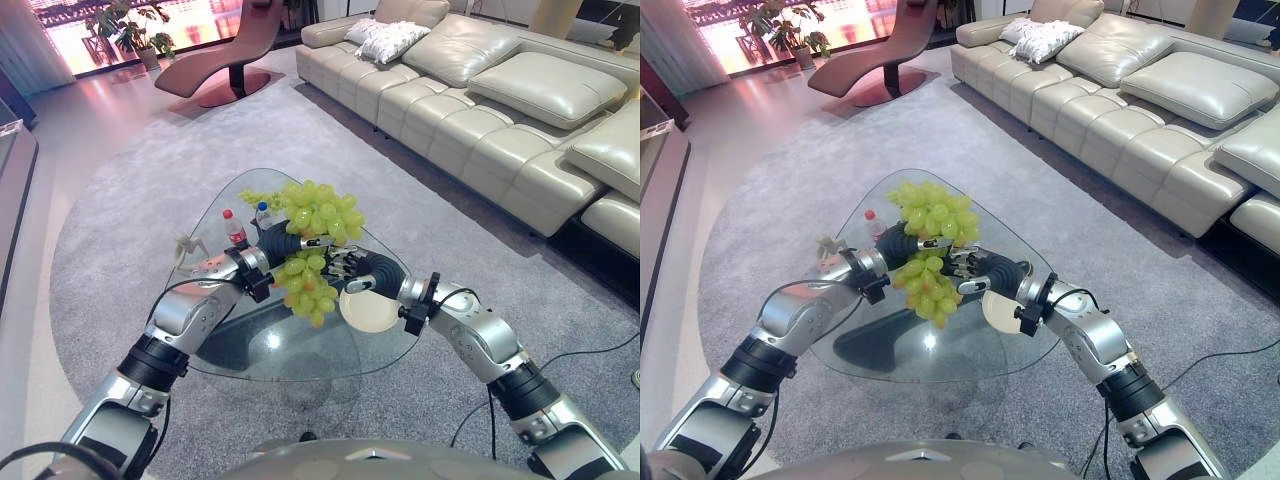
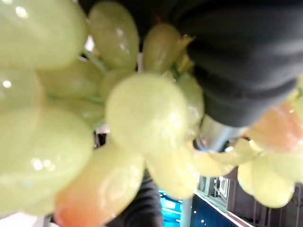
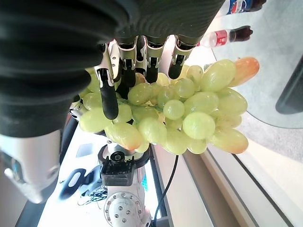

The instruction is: Pick up fruits into the plate

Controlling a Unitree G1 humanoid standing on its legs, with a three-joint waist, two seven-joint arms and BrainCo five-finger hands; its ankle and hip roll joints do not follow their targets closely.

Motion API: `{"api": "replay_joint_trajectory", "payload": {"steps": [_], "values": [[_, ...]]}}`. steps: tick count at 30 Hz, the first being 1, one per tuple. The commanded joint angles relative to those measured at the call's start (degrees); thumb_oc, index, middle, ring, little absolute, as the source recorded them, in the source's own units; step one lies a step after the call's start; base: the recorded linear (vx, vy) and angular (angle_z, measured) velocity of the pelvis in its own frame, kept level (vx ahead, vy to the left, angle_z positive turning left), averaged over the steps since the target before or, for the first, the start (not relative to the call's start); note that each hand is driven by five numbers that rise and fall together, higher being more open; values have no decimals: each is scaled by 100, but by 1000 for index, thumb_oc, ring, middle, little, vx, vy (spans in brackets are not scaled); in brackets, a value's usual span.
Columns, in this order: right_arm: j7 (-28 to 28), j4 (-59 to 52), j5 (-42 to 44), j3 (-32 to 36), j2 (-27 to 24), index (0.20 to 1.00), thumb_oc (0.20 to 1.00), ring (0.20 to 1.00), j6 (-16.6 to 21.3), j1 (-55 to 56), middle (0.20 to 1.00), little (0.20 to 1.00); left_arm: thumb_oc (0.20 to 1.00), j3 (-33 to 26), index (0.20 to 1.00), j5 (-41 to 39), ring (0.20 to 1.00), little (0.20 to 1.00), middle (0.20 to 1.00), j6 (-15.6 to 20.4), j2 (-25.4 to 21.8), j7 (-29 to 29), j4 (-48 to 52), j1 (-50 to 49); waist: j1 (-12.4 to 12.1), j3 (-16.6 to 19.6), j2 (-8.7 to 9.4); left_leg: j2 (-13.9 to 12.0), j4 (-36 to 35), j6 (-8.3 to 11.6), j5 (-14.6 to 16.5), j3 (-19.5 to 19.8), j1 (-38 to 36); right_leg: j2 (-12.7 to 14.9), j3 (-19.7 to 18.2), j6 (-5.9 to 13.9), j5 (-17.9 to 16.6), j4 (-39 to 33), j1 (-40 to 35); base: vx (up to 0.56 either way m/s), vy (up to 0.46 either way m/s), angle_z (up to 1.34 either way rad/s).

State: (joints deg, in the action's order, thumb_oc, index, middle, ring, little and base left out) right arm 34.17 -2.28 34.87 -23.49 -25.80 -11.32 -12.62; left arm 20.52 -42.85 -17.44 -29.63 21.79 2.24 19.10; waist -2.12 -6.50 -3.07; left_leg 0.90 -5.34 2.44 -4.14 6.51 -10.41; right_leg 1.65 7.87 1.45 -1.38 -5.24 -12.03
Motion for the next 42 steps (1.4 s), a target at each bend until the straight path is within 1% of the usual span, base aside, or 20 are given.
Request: {"api": "replay_joint_trajectory", "payload": {"steps": [1, 7, 16, 19, 23, 26, 29, 32, 35, 36, 38, 41, 42], "values": [[637, -378, 345, -1180, 948, 1000, 1000, 1000, 99, -868, 1000, 1000, 200, 803, 200, -727, 200, 200, 200, 181, 955, 550, 513, 764, -23, 74, 211, 185, 221, -175, 951, -459, -211, 226, -121, 283, 340, 61, -48, -15, 5, 7], [700, -432, 438, -1438, 1037, 1000, 1000, 1000, -17, -907, 1000, 1000, 200, 987, 200, -768, 200, 200, 200, 272, 999, 561, 624, 760, -59, 54, 213, 198, 234, -175, 955, -445, -207, 235, -98, 278, 341, 54, -62, -2, 0, 3], [722, -406, 555, -1572, 1155, 1000, 1000, 1000, -107, -822, 1000, 1000, 200, 1027, 200, -967, 200, 200, 200, 399, 1057, 398, 733, 792, -66, 72, 217, 205, 234, -171, 954, -434, -206, 235, -97, 274, 341, 46, -63, 0, 0, 0], [661, -356, 489, -1592, 1156, 1000, 1000, 1000, -82, -793, 1000, 1000, 200, 1033, 200, -975, 200, 200, 200, 468, 1086, 386, 691, 817, -62, 81, 223, 215, 236, -174, 957, -427, -203, 233, -109, 273, 339, 43, -58, 0, 0, 0], [564, -226, 537, -1451, 1068, 1000, 1000, 1000, -6, -744, 1000, 1000, 200, 991, 200, -913, 200, 200, 200, 509, 1067, 389, 678, 813, -43, 81, 217, 211, 248, -171, 961, -453, -202, 238, -100, 274, 340, 48, -58, 0, 0, 0], [610, -302, 601, -1220, 872, 1000, 1000, 1000, 60, -613, 1000, 1000, 200, 879, 200, -924, 200, 200, 200, 536, 929, 373, 711, 770, -13, 73, 205, 205, 241, -167, 962, -467, -205, 239, -87, 282, 344, 58, -49, 0, 0, 0], [876, -669, 688, -647, 290, 1000, 1000, 1000, 158, -200, 1000, 1000, 200, 535, 200, -1003, 200, 200, 200, 624, 550, 428, 793, 538, 62, 49, 198, 202, 223, -169, 963, -492, -206, 238, -101, 308, 343, 82, -17, -23, 6, 1], [855, -800, 589, 138, -278, 1000, 1000, 1000, 326, 167, 1000, 1000, 200, 112, 200, -1122, 200, 200, 200, 671, 175, 576, 791, 294, 135, 48, 217, 199, 247, -169, 932, -542, -152, 245, -123, 320, 293, 107, 60, -59, -4, 1], [913, -680, 650, 722, -630, 1000, 1000, 1000, 494, 391, 1000, 1000, 200, -159, 200, -1181, 200, 200, 200, 690, -47, 729, 788, 111, 183, 58, 225, 185, 231, -167, 930, -573, -172, 243, -130, 332, 280, 103, 61, 0, 0, 0], [820, -524, 649, 1097, -829, 1000, 1000, 1000, 663, 477, 1000, 1000, 200, -324, 200, -1216, 200, 200, 200, 711, -200, 815, 785, 24, 211, 65, 231, 168, 216, -163, 931, -598, -189, 237, -137, 340, 273, 98, 59, 0, 0, 0], [689, -438, 618, 1284, -921, 1000, 1000, 1000, 742, 491, 1000, 1000, 200, -403, 200, -1209, 200, 200, 200, 721, -259, 849, 775, -9, 227, 65, 235, 155, 206, -156, 929, -614, -198, 235, -144, 345, 270, 94, 55, 0, 0, 0], [478, -134, 456, 1623, -1109, 1000, 1000, 1000, 989, 460, 1000, 1000, 200, -525, 200, -1253, 200, 200, 200, 730, -365, 892, 712, 13, 265, 67, 242, 141, 190, -152, 929, -637, -215, 229, -159, 350, 263, 91, 53, -10, -2, -2], [412, -66, 417, 1677, -1140, 1000, 1000, 1000, 1016, 434, 1000, 1000, 200, -545, 200, -1271, 200, 200, 200, 729, -385, 891, 693, 36, 271, 64, 245, 137, 194, -149, 929, -644, -213, 228, -160, 349, 264, 94, 53, 0, 0, 0]]}}
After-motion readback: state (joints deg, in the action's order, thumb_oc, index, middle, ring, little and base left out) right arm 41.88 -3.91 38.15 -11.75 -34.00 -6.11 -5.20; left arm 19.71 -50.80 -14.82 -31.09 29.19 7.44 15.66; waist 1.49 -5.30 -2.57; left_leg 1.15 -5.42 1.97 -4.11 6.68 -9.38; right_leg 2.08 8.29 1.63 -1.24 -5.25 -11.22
